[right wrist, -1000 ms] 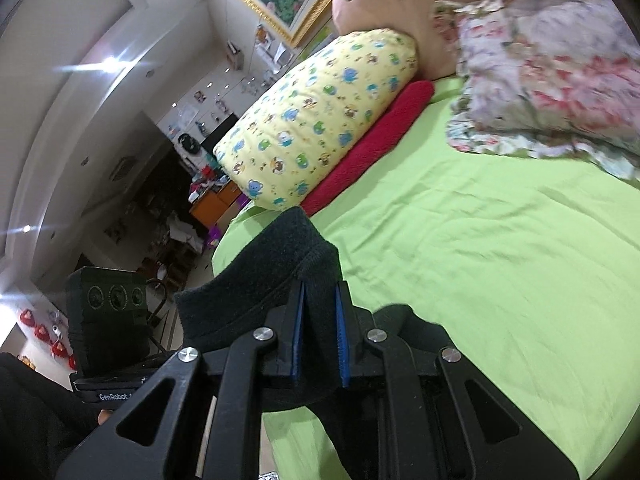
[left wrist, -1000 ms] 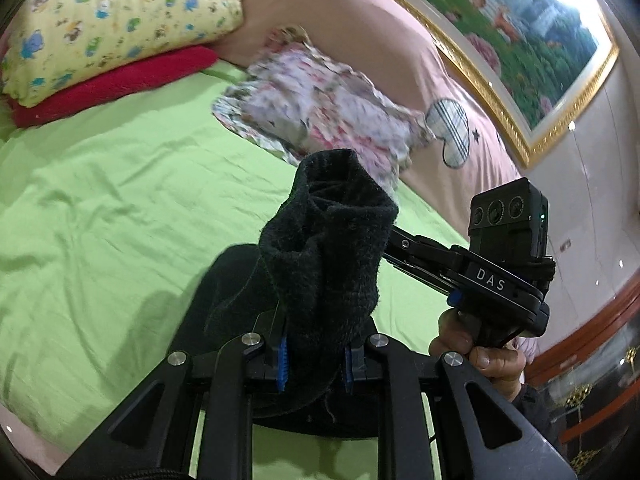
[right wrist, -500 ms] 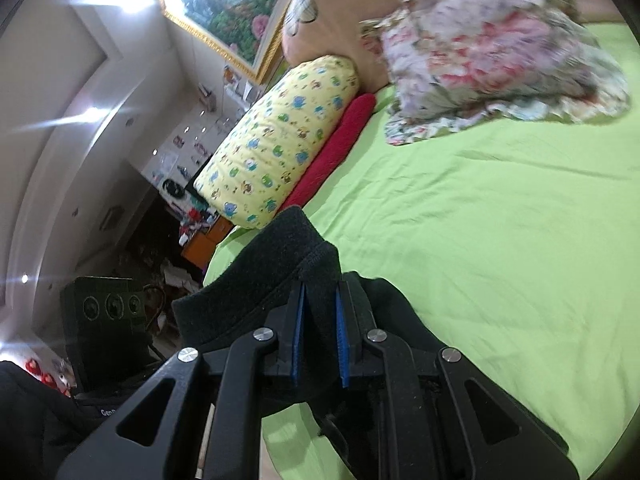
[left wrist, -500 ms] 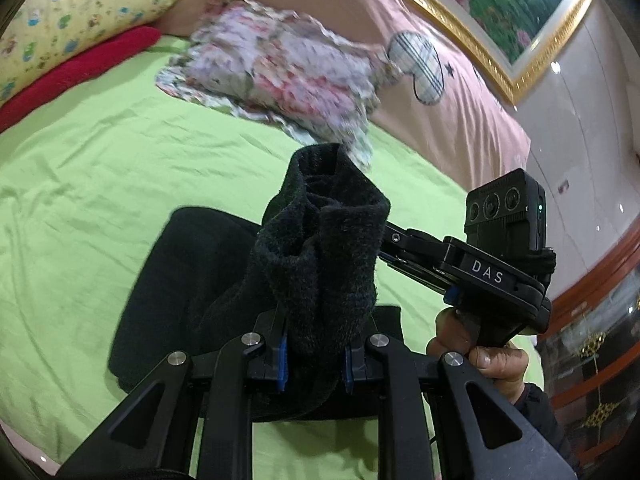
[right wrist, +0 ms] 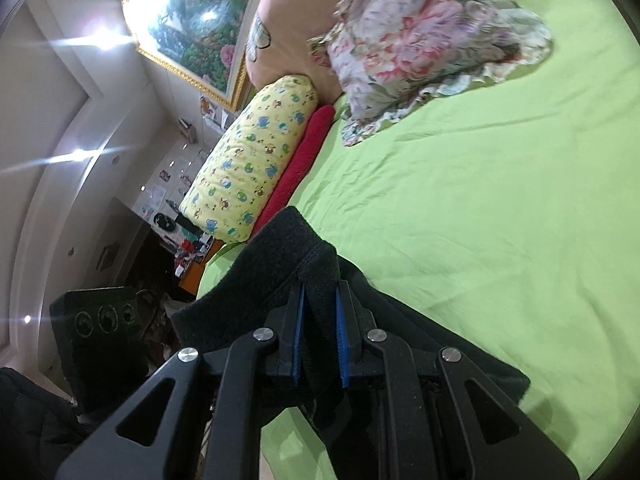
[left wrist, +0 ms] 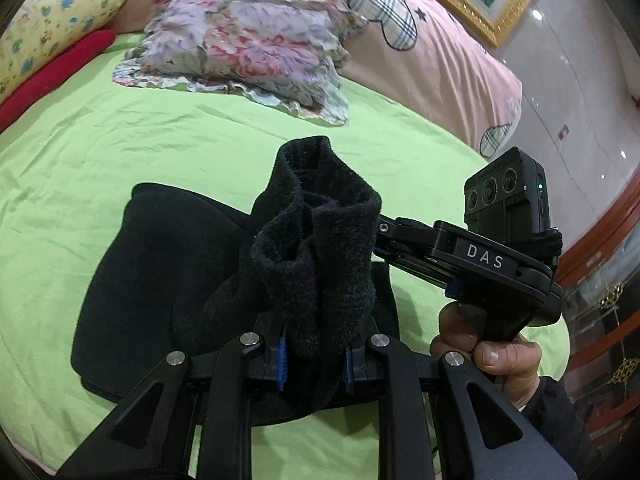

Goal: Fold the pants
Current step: 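Fold the held end over onto the rest of the black pants, then lower the folded end onto the pants and open both tools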

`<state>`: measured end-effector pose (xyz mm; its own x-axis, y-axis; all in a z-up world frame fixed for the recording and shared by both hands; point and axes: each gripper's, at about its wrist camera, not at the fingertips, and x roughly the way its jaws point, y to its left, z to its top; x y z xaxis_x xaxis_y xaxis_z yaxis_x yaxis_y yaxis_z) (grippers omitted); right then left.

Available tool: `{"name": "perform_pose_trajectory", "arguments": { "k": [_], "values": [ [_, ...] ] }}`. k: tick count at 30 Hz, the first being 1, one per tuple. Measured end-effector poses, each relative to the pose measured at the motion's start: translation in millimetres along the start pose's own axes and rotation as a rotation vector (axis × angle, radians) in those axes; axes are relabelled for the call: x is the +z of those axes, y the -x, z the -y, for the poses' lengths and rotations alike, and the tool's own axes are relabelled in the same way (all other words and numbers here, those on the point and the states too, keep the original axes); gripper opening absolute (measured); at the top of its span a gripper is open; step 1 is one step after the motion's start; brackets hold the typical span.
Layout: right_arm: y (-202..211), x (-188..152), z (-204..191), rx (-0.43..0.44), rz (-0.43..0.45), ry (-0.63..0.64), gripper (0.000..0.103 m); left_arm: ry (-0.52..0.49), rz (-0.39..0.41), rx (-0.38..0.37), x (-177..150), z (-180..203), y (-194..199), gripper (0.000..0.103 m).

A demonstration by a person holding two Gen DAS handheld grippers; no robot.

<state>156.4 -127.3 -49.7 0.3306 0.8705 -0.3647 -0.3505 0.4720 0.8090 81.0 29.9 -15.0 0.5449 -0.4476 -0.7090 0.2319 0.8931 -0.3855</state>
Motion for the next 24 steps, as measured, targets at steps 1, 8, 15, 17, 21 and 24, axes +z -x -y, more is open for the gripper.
{"name": "perform_pose_trajectory", "arguments": {
  "k": [1, 8, 15, 17, 21, 24],
  "values": [
    [2, -2, 3, -0.003, 0.004, -0.006, 0.015, -0.011, -0.003, 0.003, -1, 3, -2, 0.020],
    [13, -13, 8, -0.073, 0.008, 0.002, 0.016, -0.087, -0.024, 0.035, -15, 22, -16, 0.022],
    [26, -19, 10, -0.207, 0.026, -0.004, 0.023, -0.128, -0.029, 0.015, -22, 33, -21, 0.047],
    [36, -22, 14, -0.221, 0.037, -0.027, 0.023, -0.144, -0.034, -0.010, -24, 37, -19, 0.059],
    [64, -28, 16, -0.257, 0.095, -0.067, 0.031, -0.176, -0.059, -0.017, -30, 46, -19, 0.064],
    [84, -35, 12, -0.300, 0.143, -0.077, 0.054, -0.199, -0.075, -0.022, -36, 50, -17, 0.067]
  ]
}}
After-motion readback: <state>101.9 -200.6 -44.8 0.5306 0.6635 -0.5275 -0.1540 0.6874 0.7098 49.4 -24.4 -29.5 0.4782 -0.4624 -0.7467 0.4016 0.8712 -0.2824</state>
